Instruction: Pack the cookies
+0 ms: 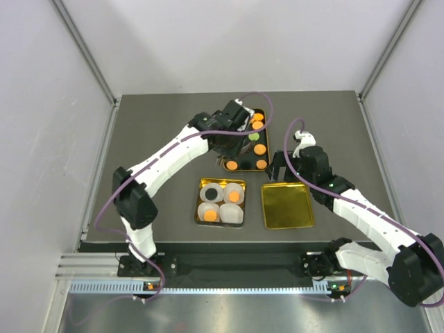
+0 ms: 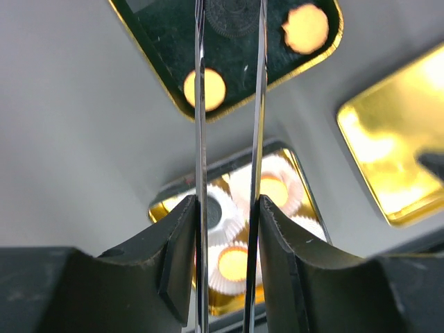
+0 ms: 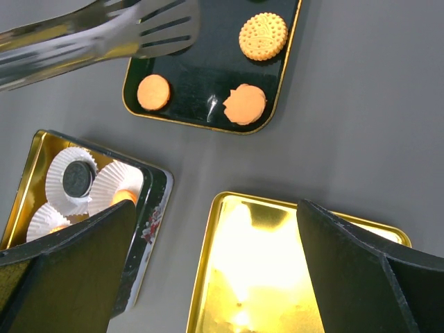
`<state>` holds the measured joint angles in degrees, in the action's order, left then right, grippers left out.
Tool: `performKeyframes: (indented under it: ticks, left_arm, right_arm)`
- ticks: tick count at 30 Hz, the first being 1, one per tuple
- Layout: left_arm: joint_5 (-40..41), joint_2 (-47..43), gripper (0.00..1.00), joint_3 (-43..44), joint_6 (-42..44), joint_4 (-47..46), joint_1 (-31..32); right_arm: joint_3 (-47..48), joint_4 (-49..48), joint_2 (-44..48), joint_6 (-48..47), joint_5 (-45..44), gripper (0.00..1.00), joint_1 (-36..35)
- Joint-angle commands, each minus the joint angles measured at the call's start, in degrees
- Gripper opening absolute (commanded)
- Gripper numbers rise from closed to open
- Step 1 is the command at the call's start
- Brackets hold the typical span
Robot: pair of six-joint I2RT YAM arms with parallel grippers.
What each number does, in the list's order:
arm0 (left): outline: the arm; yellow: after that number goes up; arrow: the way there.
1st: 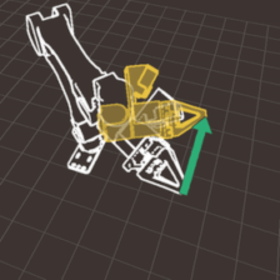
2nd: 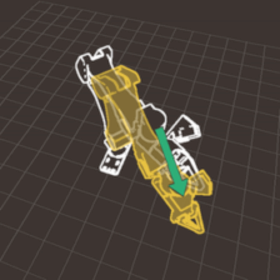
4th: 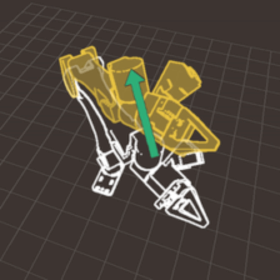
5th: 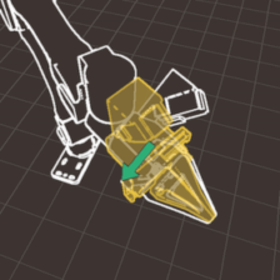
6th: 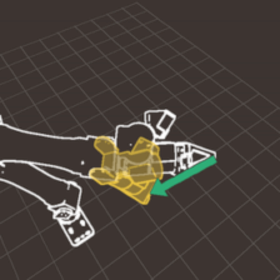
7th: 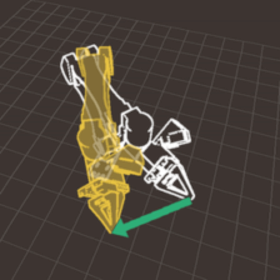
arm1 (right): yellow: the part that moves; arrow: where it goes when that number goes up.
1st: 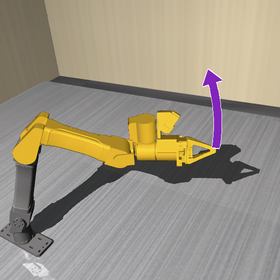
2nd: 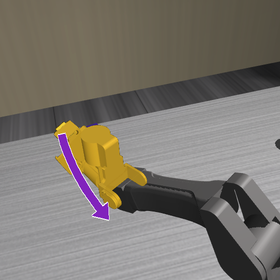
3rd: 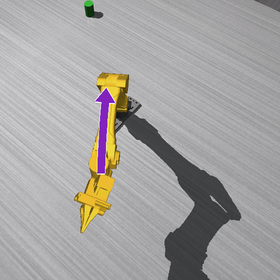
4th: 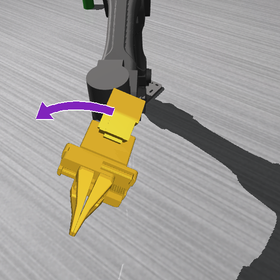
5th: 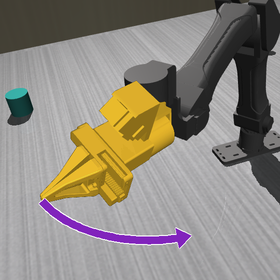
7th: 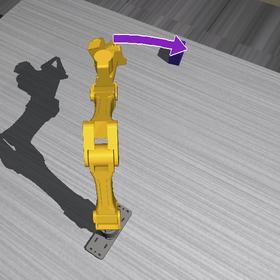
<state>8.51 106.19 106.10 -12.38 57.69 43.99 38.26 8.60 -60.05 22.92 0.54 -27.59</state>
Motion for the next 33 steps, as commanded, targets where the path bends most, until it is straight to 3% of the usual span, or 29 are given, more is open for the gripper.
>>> performKeyframes:
  ticks: [1, 13, 21, 33]
  left_arm:
    - [-2.88, -8.71, 0.34, -3.87, -1.15, 1.19, 0.22]
    - [-4.38, -28.31, 0.34, -19.44, -6.85, 9.71, 6.01]
    - [-4.21, -31.31, 0.34, -25.94, -11.43, 12.09, 13.05]
    - [-5.17, -33.33, 0.34, -29.99, -14.16, 12.45, 15.95]
  right_arm:
    - [2.17, -1.22, 1.25, -0.86, -0.36, 1.00, 0.26]
    - [2.43, -0.95, 0.64, -1.12, -2.47, 1.00, 0.17]
    - [2.43, -0.78, 0.20, -1.30, -3.00, 1.00, 0.17]
    - [2.52, -0.69, 0.11, -1.38, -2.82, 1.00, 0.17]
